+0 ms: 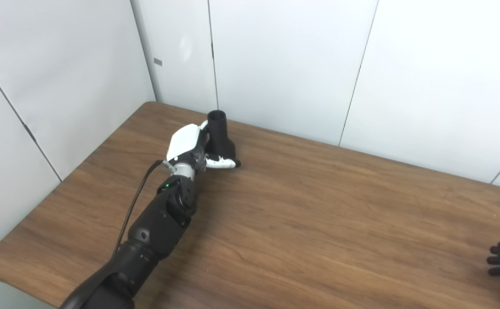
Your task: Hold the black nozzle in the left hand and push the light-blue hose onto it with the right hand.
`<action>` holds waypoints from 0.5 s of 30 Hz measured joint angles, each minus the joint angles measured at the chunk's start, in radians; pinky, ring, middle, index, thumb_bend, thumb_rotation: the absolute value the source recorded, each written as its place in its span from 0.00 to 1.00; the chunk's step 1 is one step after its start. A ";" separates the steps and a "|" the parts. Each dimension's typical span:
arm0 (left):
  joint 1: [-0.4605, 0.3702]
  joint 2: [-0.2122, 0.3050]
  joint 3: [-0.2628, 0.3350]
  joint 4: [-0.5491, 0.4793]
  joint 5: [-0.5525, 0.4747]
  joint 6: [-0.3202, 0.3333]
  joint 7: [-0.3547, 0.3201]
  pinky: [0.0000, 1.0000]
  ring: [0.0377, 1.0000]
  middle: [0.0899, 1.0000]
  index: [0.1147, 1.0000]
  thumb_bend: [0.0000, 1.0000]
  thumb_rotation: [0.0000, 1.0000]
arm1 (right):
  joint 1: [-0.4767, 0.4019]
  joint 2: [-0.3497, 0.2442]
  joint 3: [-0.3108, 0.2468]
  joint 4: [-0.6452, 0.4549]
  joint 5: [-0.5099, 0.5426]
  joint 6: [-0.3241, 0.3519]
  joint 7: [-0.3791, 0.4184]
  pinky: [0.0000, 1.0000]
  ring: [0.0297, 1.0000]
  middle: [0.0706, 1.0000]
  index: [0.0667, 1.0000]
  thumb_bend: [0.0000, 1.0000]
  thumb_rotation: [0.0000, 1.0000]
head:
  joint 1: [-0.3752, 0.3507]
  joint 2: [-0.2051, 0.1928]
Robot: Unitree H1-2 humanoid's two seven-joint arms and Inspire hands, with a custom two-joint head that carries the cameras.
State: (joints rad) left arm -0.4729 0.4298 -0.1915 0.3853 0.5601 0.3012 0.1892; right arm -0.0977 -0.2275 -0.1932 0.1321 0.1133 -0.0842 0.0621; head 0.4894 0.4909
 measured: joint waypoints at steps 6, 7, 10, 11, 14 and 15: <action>-0.006 0.035 -0.075 -0.001 0.080 0.005 -0.034 0.91 0.83 0.83 0.85 1.00 0.23 | 0.001 0.000 0.000 -0.003 0.000 0.003 0.000 0.42 0.52 0.54 0.52 0.61 0.46 | -0.002 0.002; -0.009 0.041 -0.084 0.000 0.088 0.005 -0.041 0.91 0.83 0.82 0.84 1.00 0.23 | 0.001 0.000 0.000 -0.003 -0.001 0.002 0.000 0.42 0.52 0.54 0.52 0.63 0.47 | -0.002 0.002; -0.010 0.048 -0.099 0.001 0.113 0.005 -0.047 0.92 0.83 0.83 0.84 1.00 0.24 | 0.001 0.000 0.000 -0.002 -0.002 0.002 0.000 0.41 0.52 0.54 0.51 0.64 0.48 | -0.002 0.002; -0.010 0.049 -0.100 0.002 0.117 0.004 -0.047 0.91 0.83 0.83 0.83 1.00 0.22 | 0.001 0.000 0.000 -0.002 -0.002 0.001 0.000 0.41 0.52 0.54 0.51 0.65 0.48 | -0.002 0.002; -0.009 0.051 -0.104 0.002 0.124 0.004 -0.049 0.91 0.83 0.83 0.82 1.00 0.21 | 0.001 0.000 0.000 -0.002 -0.002 0.001 0.000 0.41 0.51 0.54 0.51 0.66 0.48 | -0.002 0.005; -0.009 0.052 -0.107 0.002 0.128 0.004 -0.050 0.90 0.82 0.83 0.83 1.00 0.21 | 0.001 0.000 0.000 -0.002 -0.003 0.002 0.000 0.41 0.51 0.54 0.51 0.67 0.49 | -0.003 0.005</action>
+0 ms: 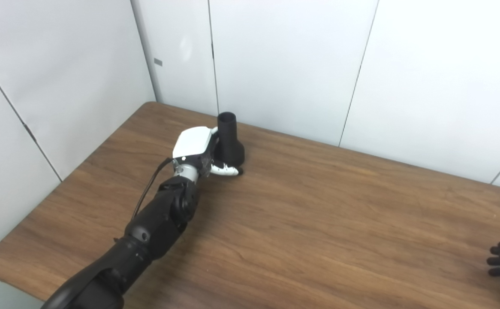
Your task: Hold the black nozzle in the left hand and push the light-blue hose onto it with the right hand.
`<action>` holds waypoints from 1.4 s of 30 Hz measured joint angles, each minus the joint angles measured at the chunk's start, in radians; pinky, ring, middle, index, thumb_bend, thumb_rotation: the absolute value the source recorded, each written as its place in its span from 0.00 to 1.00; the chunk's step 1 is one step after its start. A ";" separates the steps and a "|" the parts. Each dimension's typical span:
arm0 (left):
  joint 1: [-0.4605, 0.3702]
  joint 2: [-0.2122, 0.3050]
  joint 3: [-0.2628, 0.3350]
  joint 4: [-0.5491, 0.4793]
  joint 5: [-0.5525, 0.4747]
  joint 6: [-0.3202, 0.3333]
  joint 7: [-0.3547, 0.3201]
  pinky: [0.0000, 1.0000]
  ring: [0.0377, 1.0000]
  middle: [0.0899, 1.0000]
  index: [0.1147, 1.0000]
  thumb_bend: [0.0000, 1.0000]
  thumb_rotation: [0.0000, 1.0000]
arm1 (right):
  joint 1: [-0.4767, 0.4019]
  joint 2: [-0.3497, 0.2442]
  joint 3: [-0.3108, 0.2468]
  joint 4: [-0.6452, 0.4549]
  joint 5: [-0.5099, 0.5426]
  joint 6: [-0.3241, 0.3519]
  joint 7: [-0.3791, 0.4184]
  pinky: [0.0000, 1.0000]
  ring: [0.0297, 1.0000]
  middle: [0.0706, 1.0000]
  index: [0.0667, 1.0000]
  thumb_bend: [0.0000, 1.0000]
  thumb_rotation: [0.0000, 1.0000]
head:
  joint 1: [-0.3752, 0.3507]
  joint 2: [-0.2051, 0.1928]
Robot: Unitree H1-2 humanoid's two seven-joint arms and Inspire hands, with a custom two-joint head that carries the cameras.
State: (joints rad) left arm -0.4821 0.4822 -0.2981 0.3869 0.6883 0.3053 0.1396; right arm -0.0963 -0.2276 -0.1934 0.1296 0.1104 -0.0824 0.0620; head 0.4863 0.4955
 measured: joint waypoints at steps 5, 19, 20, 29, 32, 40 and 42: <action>0.000 0.002 -0.005 0.005 0.018 -0.008 0.000 0.88 0.80 0.81 0.82 1.00 0.21 | 0.003 0.000 0.000 -0.005 -0.003 0.002 -0.001 0.41 0.52 0.54 0.51 0.69 0.49 | 0.002 0.000; 0.049 0.001 0.003 0.024 0.024 -0.168 0.109 0.76 0.75 0.76 0.77 1.00 0.25 | 0.005 0.000 -0.002 -0.009 0.004 0.008 0.001 0.42 0.52 0.54 0.52 0.65 0.47 | -0.002 0.002; 0.053 0.001 0.003 0.034 0.023 -0.193 0.124 0.72 0.72 0.73 0.74 1.00 0.22 | 0.005 0.000 -0.002 -0.010 0.004 0.009 0.001 0.42 0.52 0.54 0.52 0.66 0.47 | -0.002 0.002; 0.037 -0.025 -0.048 0.149 0.056 -0.496 0.330 0.31 0.31 0.38 0.46 0.54 0.01 | 0.006 0.000 -0.005 -0.013 0.014 0.017 0.009 0.42 0.53 0.55 0.52 0.62 0.46 | 0.003 0.008; 0.005 -0.040 -0.076 0.210 0.097 -0.556 0.397 0.16 0.18 0.41 0.42 0.53 0.00 | 0.007 0.000 -0.005 -0.013 0.014 0.017 0.012 0.43 0.53 0.55 0.52 0.62 0.47 | 0.003 0.009; -0.024 -0.070 -0.089 0.252 0.108 -0.644 0.389 0.12 0.14 0.42 0.41 0.52 0.00 | 0.008 0.001 -0.005 -0.020 0.017 0.023 0.016 0.42 0.53 0.55 0.52 0.62 0.47 | 0.003 0.009; -0.024 -0.070 -0.088 0.252 0.108 -0.644 0.377 0.11 0.13 0.42 0.41 0.52 0.00 | 0.008 0.001 -0.005 -0.022 0.016 0.025 0.016 0.42 0.53 0.55 0.52 0.62 0.48 | 0.003 0.009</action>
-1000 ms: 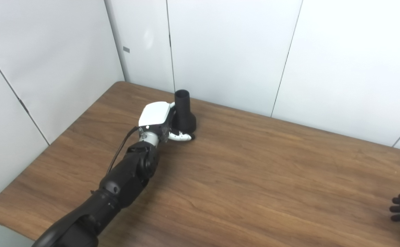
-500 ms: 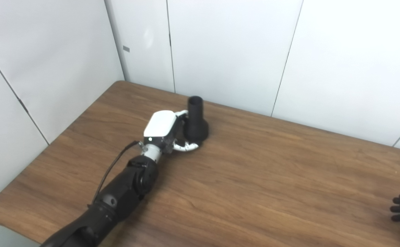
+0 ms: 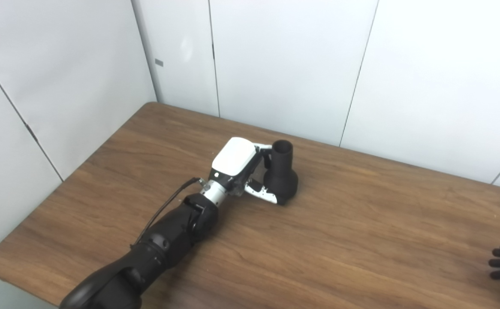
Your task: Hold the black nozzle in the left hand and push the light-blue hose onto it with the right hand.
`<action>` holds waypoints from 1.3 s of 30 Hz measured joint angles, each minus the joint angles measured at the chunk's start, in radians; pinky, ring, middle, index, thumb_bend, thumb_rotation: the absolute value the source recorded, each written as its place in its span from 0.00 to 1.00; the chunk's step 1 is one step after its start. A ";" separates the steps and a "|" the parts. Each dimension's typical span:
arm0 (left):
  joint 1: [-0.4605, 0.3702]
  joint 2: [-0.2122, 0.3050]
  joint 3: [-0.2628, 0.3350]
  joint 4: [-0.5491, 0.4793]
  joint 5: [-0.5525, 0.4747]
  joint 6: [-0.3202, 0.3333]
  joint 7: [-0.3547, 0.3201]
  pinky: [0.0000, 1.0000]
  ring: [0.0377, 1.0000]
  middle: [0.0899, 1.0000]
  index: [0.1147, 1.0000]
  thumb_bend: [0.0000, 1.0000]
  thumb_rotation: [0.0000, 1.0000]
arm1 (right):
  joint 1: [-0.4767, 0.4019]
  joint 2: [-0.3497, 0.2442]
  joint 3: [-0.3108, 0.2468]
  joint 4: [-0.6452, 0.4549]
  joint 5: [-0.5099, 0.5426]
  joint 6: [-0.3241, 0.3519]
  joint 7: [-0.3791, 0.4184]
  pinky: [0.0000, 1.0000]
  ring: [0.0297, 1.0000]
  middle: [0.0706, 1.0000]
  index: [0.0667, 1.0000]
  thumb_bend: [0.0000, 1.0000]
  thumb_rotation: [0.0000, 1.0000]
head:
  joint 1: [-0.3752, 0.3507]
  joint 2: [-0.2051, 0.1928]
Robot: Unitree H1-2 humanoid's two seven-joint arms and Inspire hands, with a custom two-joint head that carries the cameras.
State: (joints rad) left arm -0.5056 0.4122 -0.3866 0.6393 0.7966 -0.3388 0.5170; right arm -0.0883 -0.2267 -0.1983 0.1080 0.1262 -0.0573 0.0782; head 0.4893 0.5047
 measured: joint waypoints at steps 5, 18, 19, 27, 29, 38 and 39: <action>0.003 0.001 0.002 -0.003 0.000 0.000 -0.031 0.13 0.15 0.42 0.41 0.52 0.00 | 0.000 0.001 0.000 -0.004 0.000 0.008 0.000 0.42 0.53 0.55 0.52 0.63 0.47 | -0.009 -0.002; 0.061 0.001 0.033 -0.107 -0.049 -0.039 -0.145 0.15 0.17 0.34 0.44 0.52 0.00 | 0.020 0.028 -0.005 -0.063 -0.005 0.063 -0.036 0.44 0.53 0.55 0.53 0.53 0.35 | -0.165 0.017; 0.061 0.002 0.034 -0.107 -0.058 -0.050 -0.153 0.14 0.17 0.34 0.44 0.52 0.00 | 0.023 0.034 -0.007 -0.071 -0.004 0.073 -0.042 0.48 0.56 0.58 0.56 0.47 0.30 | -0.170 0.018; 0.084 0.015 0.046 -0.144 -0.135 -0.085 -0.254 0.14 0.17 0.36 0.42 0.52 0.00 | 0.067 0.054 -0.004 -0.239 -0.049 0.213 -0.088 0.59 0.64 0.65 0.64 0.30 0.00 | -0.284 0.034; 0.098 0.020 0.047 -0.165 -0.145 -0.093 -0.273 0.14 0.17 0.36 0.42 0.52 0.00 | 0.070 0.054 -0.006 -0.289 -0.060 0.241 -0.099 0.58 0.64 0.65 0.64 0.29 0.00 | -0.319 0.040; 0.130 0.033 0.047 -0.218 -0.170 -0.109 -0.333 0.11 0.14 0.42 0.41 0.53 0.00 | 0.090 0.060 -0.068 -0.355 -0.070 0.271 -0.157 0.63 0.68 0.69 0.68 0.28 0.00 | -0.419 0.054; 0.135 0.035 0.047 -0.230 -0.176 -0.111 -0.342 0.12 0.15 0.42 0.41 0.53 0.00 | 0.093 0.060 -0.078 -0.355 -0.070 0.271 -0.161 0.64 0.69 0.69 0.68 0.29 0.00 | -0.439 0.058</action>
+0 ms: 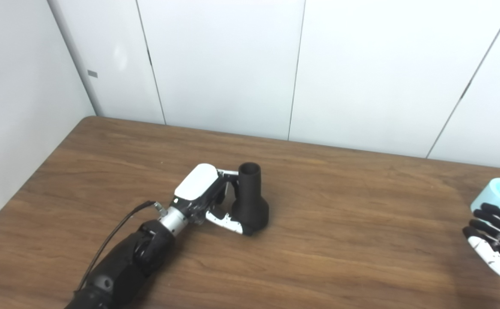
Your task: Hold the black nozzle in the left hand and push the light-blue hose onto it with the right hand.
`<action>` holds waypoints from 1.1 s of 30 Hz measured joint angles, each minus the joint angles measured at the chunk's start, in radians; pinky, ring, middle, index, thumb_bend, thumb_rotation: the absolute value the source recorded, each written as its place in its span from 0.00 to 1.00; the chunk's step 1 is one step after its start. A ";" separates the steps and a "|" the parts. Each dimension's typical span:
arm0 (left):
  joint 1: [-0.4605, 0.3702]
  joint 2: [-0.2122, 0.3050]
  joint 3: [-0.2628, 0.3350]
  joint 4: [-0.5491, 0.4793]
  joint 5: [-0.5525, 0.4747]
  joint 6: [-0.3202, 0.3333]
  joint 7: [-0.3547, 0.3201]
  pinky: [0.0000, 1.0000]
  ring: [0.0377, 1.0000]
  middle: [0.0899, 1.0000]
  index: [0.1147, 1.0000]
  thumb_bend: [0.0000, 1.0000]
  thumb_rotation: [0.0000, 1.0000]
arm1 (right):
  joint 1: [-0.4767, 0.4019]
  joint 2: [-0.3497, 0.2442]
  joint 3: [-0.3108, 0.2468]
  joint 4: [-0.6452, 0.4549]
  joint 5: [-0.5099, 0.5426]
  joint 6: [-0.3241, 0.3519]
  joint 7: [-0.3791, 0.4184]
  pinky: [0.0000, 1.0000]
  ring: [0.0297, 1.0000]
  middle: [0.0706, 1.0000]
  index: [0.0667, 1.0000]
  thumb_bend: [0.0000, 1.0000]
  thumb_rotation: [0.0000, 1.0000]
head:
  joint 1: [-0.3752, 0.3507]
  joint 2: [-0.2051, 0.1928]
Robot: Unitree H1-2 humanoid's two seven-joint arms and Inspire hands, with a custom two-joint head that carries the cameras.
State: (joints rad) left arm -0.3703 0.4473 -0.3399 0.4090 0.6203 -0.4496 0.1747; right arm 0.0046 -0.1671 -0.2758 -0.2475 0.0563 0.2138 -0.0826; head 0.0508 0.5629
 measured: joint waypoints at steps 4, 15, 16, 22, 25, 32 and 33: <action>0.014 0.009 -0.006 -0.028 -0.014 -0.004 -0.032 0.11 0.13 0.42 0.41 0.53 0.00 | 0.007 -0.001 -0.034 0.000 -0.001 -0.003 -0.020 0.63 0.69 0.71 0.69 0.29 0.00 | -0.048 0.006; 0.032 0.061 -0.109 -0.109 -0.023 -0.002 -0.012 0.17 0.22 0.36 0.45 0.52 0.00 | -0.011 0.013 -0.078 -0.011 -0.004 -0.023 -0.085 0.58 0.65 0.66 0.65 0.34 0.00 | -0.118 0.015; 0.034 0.062 -0.114 -0.114 -0.021 -0.002 -0.011 0.17 0.21 0.36 0.44 0.52 0.00 | -0.013 0.013 -0.082 -0.011 -0.004 -0.024 -0.090 0.58 0.64 0.66 0.64 0.36 0.00 | -0.123 0.017; 0.045 0.056 -0.141 -0.154 0.021 0.001 -0.006 0.19 0.24 0.37 0.45 0.52 0.00 | -0.032 0.016 -0.098 -0.009 -0.020 -0.037 -0.134 0.56 0.63 0.65 0.62 0.36 0.00 | -0.137 0.023; 0.046 0.045 -0.152 -0.162 0.026 0.001 -0.007 0.21 0.26 0.38 0.45 0.52 0.00 | -0.045 0.017 -0.100 0.001 -0.028 -0.042 -0.153 0.57 0.63 0.65 0.62 0.36 0.00 | -0.152 0.026; 0.037 0.008 -0.203 -0.176 0.050 0.001 -0.021 0.18 0.22 0.34 0.44 0.52 0.00 | -0.075 0.018 -0.101 0.013 -0.073 -0.041 -0.197 0.50 0.58 0.60 0.58 0.37 0.00 | -0.169 0.009; 0.033 0.004 -0.214 -0.176 0.053 0.001 -0.022 0.17 0.20 0.34 0.44 0.52 0.00 | -0.078 0.018 -0.102 0.016 -0.088 -0.041 -0.204 0.47 0.56 0.58 0.57 0.38 0.00 | -0.175 0.002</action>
State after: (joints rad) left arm -0.3369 0.4516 -0.5541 0.2333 0.6734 -0.4485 0.1523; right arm -0.0735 -0.1496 -0.3774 -0.2311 -0.0319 0.1728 -0.2862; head -0.1242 0.5646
